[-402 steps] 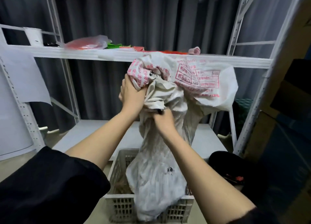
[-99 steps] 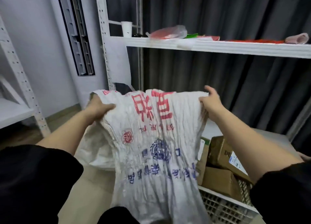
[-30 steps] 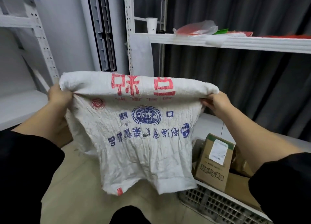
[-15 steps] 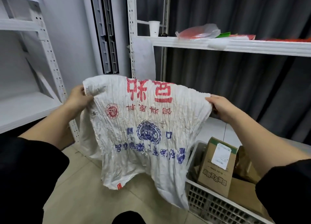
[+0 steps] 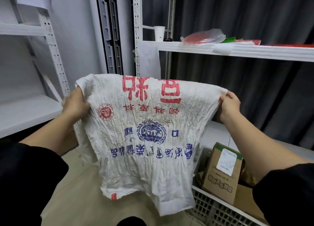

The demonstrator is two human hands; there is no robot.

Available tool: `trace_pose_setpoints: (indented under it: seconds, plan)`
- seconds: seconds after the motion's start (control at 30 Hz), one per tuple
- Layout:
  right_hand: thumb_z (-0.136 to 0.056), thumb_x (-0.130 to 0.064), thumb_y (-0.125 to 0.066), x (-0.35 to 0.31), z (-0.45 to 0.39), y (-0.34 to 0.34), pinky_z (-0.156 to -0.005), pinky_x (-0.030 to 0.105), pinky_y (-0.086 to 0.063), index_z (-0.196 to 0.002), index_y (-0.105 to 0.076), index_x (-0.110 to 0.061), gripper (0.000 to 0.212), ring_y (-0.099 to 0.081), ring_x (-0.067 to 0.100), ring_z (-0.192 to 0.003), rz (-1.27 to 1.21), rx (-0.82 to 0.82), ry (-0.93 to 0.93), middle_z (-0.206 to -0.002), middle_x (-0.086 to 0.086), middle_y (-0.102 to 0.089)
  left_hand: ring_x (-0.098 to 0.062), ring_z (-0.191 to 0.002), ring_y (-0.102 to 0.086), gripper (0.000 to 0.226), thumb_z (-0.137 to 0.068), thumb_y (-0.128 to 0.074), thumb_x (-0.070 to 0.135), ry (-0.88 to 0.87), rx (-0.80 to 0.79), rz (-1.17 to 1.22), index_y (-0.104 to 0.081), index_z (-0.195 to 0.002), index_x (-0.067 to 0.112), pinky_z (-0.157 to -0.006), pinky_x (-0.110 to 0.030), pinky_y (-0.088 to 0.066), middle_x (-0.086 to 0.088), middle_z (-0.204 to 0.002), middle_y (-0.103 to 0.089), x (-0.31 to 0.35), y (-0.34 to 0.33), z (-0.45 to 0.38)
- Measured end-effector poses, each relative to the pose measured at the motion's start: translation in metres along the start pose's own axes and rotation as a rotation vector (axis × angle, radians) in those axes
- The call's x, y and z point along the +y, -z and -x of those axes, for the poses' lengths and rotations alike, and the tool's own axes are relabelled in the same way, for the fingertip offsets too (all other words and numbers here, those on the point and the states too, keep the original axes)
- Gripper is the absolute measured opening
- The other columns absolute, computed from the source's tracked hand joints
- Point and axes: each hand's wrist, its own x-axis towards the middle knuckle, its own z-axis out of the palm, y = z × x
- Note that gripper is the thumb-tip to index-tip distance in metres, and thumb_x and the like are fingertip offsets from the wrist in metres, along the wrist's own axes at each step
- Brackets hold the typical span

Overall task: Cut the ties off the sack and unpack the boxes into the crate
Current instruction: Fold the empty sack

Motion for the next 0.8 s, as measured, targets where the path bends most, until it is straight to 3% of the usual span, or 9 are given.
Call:
trace_pose_setpoints:
  seconds: [0.1,0.17,0.27,0.37,0.4,0.5,0.63,0.8]
  plan:
    - [-0.083,-0.006,-0.048,-0.006,0.006,-0.005,-0.051,0.019,-0.046,-0.079,-0.061,-0.018,0.018,-0.056,0.015,-0.057,-0.050,-0.141,-0.031,-0.069,0.000,-0.058,-0.043,-0.111,-0.053,0.054,-0.083,-0.049,0.000,-0.130,0.020,0.070,-0.038,-0.135,0.008,-0.092,-0.051,-0.046,-0.023,-0.127,-0.051,0.009,-0.001,0.003]
    - [-0.082,-0.012,-0.051,-0.008,0.010,-0.012,-0.059,0.022,-0.047,-0.092,-0.063,-0.017,0.017,-0.059,0.015,-0.070,0.051,-0.247,0.049,-0.081,-0.001,-0.061,-0.044,-0.116,-0.049,0.059,-0.084,-0.048,0.000,-0.170,0.040,0.079,-0.032,-0.141,0.008,-0.096,-0.051,-0.043,-0.022,-0.136,-0.043,0.021,-0.001,0.005]
    - [-0.084,-0.012,-0.063,-0.005,0.012,-0.022,-0.089,0.027,-0.046,-0.134,-0.041,-0.019,0.056,-0.052,0.013,-0.111,0.322,-0.366,0.288,-0.125,-0.002,-0.053,-0.044,-0.117,-0.046,0.061,-0.088,-0.048,0.004,-0.195,0.072,0.042,-0.025,-0.145,0.007,-0.096,-0.051,-0.042,-0.021,-0.141,-0.035,0.038,0.001,0.009]
    - [-0.076,-0.011,-0.073,0.000,0.019,-0.036,-0.109,0.042,-0.036,-0.147,-0.021,-0.023,0.088,-0.041,0.022,-0.127,0.586,-0.413,0.440,-0.140,0.007,-0.038,-0.046,-0.111,-0.048,0.061,-0.087,-0.053,0.010,-0.215,0.092,-0.102,-0.028,-0.142,0.005,-0.092,-0.054,-0.043,-0.023,-0.137,-0.035,0.055,0.003,0.012]
    - [-0.076,-0.011,-0.073,0.001,0.023,-0.043,-0.111,0.041,-0.032,-0.150,-0.013,-0.024,0.097,-0.040,0.025,-0.128,0.637,-0.414,0.451,-0.141,0.011,-0.035,-0.046,-0.111,-0.048,0.064,-0.085,-0.057,0.014,-0.239,0.088,-0.141,-0.029,-0.142,0.005,-0.093,-0.055,-0.042,-0.024,-0.135,-0.036,0.062,0.001,0.014]
    - [-0.083,-0.011,-0.066,0.005,0.047,-0.067,-0.097,0.035,-0.036,-0.151,0.013,-0.028,0.106,-0.044,0.034,-0.124,0.757,-0.400,0.512,-0.145,0.014,-0.030,-0.044,-0.111,-0.051,0.078,-0.081,-0.068,0.032,-0.321,0.010,-0.110,-0.027,-0.144,0.012,-0.091,-0.055,-0.044,-0.022,-0.136,-0.037,0.084,-0.006,0.024]
    - [-0.087,-0.010,-0.049,0.010,0.074,-0.086,-0.071,0.035,-0.042,-0.149,0.015,-0.034,0.092,-0.057,0.042,-0.102,0.918,-0.364,0.717,-0.150,0.012,-0.032,-0.040,-0.120,-0.049,0.098,-0.075,-0.069,0.057,-0.335,-0.085,0.024,-0.015,-0.149,0.022,-0.095,-0.048,-0.045,-0.018,-0.144,-0.033,0.109,-0.017,0.036]
    - [-0.087,-0.011,-0.051,0.021,0.090,-0.098,-0.078,0.037,-0.046,-0.151,0.009,-0.026,0.089,-0.056,0.039,-0.110,0.911,-0.443,0.753,-0.144,0.012,-0.043,-0.041,-0.107,-0.057,0.081,-0.083,-0.059,0.044,-0.408,-0.106,-0.010,-0.014,-0.148,0.028,-0.084,-0.042,-0.047,-0.014,-0.141,-0.036,0.132,-0.029,0.053]
